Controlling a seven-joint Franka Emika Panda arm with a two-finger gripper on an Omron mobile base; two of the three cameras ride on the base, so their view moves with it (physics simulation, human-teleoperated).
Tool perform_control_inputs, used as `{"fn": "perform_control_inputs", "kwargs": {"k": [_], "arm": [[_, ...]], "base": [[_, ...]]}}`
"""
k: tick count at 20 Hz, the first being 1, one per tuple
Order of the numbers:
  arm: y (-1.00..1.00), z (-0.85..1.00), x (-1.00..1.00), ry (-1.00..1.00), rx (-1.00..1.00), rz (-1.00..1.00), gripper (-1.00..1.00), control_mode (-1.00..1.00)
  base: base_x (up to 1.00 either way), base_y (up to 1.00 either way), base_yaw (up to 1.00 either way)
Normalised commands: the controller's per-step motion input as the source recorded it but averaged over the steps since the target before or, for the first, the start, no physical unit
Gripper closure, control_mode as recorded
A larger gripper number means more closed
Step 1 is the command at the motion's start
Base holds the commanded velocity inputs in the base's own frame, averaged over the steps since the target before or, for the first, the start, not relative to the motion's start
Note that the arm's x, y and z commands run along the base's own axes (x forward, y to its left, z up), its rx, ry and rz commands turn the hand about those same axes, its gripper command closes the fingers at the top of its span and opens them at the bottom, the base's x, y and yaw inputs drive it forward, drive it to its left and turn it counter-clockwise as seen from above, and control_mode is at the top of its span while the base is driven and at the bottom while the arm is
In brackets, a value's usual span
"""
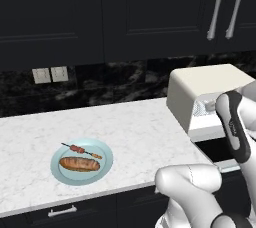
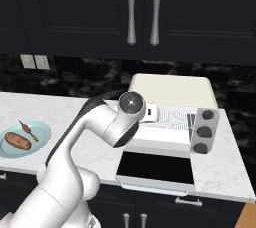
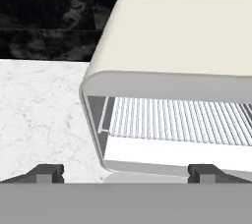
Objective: Pick up the kebab skewer and baguette bread, and place them inside the toaster oven. Close the toaster oven door and start by setting the timer.
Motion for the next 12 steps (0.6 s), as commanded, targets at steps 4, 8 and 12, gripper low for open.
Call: {"fn": "perform_control_inputs", "kwargs": {"k": [4, 8, 12], "arm": [[-0.48, -0.34, 0.01, -0.18, 0.00, -0.02, -1.00, -1.00], [-0.50, -0.25, 0.13, -0.14, 0.00, -0.01, -1.00, -1.00], [-0.53, -0.13, 0.22, -0.08, 0.00, -0.01, -1.00, -1.00]], "base": [[0.00, 0.00, 0.00], [0.00, 0.00, 0.00], [0.00, 0.00, 0.00]]}}
